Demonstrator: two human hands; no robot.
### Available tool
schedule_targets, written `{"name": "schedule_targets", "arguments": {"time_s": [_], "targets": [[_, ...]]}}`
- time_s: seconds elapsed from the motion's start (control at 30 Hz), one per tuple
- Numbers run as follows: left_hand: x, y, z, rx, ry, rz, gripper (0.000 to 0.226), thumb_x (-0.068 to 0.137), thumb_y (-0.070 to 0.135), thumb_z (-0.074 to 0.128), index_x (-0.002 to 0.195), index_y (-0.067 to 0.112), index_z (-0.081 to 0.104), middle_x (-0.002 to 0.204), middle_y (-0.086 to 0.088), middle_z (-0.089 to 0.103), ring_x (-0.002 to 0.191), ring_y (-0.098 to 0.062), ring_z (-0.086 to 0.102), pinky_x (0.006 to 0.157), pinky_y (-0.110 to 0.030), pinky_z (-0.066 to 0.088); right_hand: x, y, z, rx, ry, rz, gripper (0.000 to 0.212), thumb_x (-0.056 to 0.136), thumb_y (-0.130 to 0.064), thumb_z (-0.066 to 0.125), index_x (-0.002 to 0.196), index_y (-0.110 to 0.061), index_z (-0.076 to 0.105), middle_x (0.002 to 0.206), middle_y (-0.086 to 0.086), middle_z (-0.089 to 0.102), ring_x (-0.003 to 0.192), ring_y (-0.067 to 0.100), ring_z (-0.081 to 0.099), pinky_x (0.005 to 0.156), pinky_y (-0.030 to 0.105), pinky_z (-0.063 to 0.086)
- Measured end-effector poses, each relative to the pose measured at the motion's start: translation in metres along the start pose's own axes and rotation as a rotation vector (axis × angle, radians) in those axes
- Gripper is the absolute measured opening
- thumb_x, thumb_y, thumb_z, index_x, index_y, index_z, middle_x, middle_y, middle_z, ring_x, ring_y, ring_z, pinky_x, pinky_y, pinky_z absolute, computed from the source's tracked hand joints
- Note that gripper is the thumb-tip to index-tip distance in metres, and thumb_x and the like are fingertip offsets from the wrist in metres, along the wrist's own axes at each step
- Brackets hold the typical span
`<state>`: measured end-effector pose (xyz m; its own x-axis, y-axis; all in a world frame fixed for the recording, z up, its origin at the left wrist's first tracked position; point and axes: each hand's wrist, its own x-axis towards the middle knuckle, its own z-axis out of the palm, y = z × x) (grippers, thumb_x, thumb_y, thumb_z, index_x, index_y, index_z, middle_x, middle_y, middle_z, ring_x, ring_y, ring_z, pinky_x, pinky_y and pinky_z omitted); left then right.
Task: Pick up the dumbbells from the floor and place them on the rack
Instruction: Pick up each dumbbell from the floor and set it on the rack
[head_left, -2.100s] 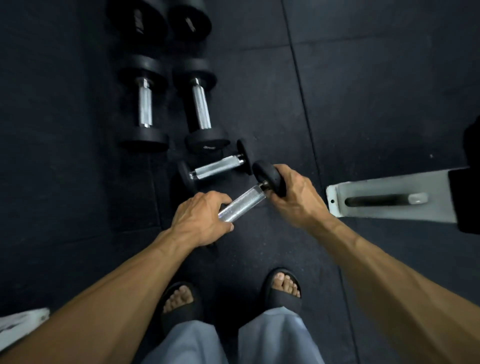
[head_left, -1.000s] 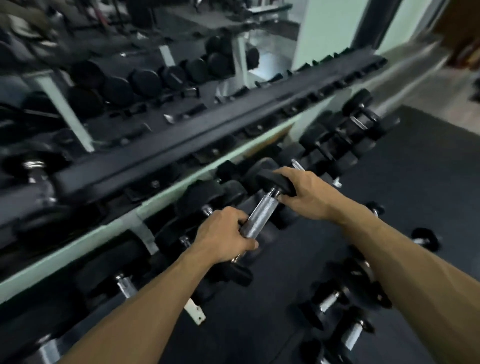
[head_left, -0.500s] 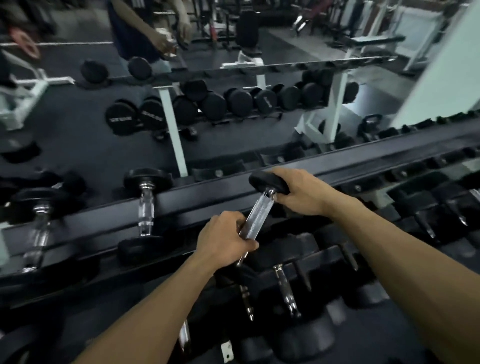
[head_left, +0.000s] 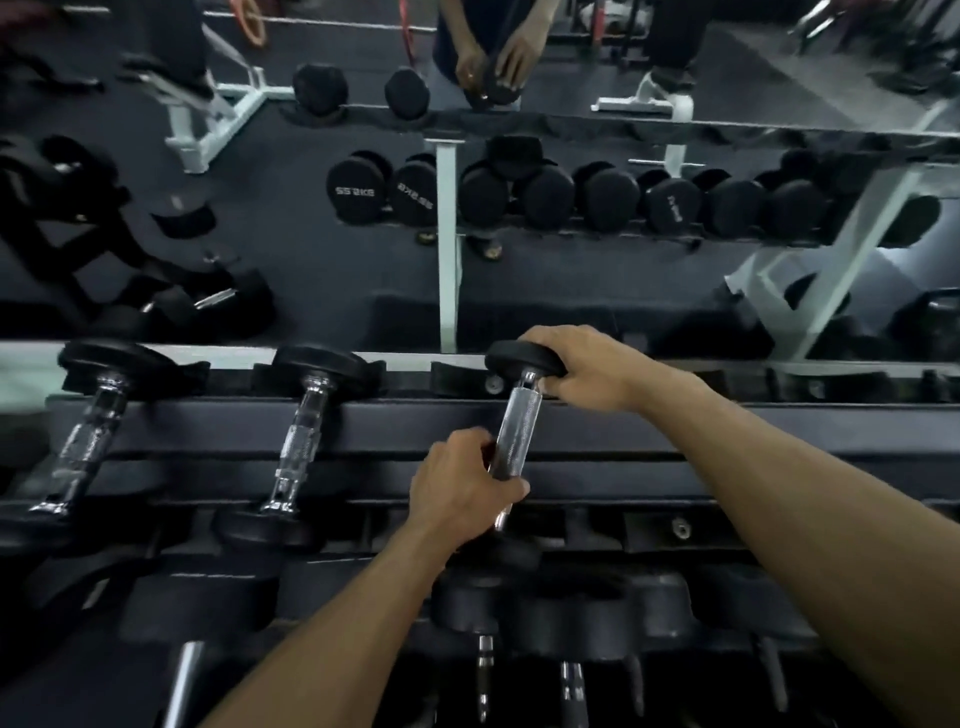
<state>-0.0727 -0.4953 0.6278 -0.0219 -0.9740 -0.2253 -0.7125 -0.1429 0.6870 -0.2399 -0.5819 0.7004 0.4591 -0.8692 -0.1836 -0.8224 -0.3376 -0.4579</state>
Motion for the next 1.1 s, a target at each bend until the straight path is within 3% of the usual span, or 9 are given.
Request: {"name": "schedule_targets", "arguments": {"time_s": [0.37,0.5,0.63,0.87,1.0,1.1], "targets": [[0.015,-0.014,0.007,-0.016,-0.013,-0.025,0.033,0.067,0.04,0.081,0.063,0.026,0.052,0.062,0.006,0.059,0.059,-0.012,0.057,0.061,-0.036,0.05,0.032,0.024,0.015,0.053,-0.075,0.011,0.028,0.084,-0.017,0.06,0.109,-0.03,0.058,0.094,-0.004,0.067,0.088,0.018,0.063,0.083,0.042,0.052],[0.011,-0.011,0.004,0.046,-0.005,-0.021,0.028,0.068,0.045,0.079,0.08,0.027,0.061,0.075,0.01,0.065,0.072,-0.011,0.062,0.068,-0.036,0.054,0.03,0.024,0.017,0.068,-0.042,0.039,0.028,0.082,-0.017,0.065,0.108,-0.027,0.06,0.093,-0.002,0.068,0.087,0.02,0.063,0.082,0.041,0.053],[0.003,-0.004,-0.002,0.093,0.011,-0.017,0.041,0.075,0.046,0.076,0.109,0.026,0.065,0.089,0.016,0.061,0.09,-0.011,0.063,0.082,-0.035,0.053,0.022,0.023,0.017,0.044,-0.011,0.088,0.034,0.083,-0.021,0.067,0.116,-0.025,0.057,0.1,0.001,0.067,0.092,0.021,0.062,0.081,0.036,0.051],[-0.016,0.005,-0.009,0.251,0.064,0.064,0.054,0.083,0.059,0.061,0.124,0.024,0.059,0.111,0.005,0.065,0.099,-0.013,0.061,0.082,-0.032,0.051,-0.009,0.02,0.001,0.06,0.05,0.185,0.065,0.085,-0.031,0.069,0.142,-0.016,0.041,0.137,0.01,0.052,0.124,0.025,0.051,0.1,0.032,0.04],[-0.031,0.009,-0.013,0.298,0.098,0.151,0.048,0.086,0.055,0.059,0.124,0.026,0.057,0.106,0.006,0.057,0.088,-0.012,0.057,0.074,-0.028,0.046,-0.037,0.019,-0.002,0.027,0.091,0.253,0.066,0.085,-0.035,0.067,0.143,-0.018,0.041,0.138,0.011,0.05,0.126,0.026,0.049,0.103,0.035,0.041],[-0.045,0.011,-0.014,0.354,0.04,0.245,0.045,0.089,0.052,0.055,0.125,0.025,0.055,0.11,0.006,0.057,0.092,-0.014,0.059,0.077,-0.032,0.05,-0.064,0.011,0.003,-0.01,0.114,0.299,0.065,0.086,-0.036,0.065,0.143,-0.016,0.04,0.134,0.013,0.052,0.123,0.028,0.051,0.103,0.038,0.042]]}}
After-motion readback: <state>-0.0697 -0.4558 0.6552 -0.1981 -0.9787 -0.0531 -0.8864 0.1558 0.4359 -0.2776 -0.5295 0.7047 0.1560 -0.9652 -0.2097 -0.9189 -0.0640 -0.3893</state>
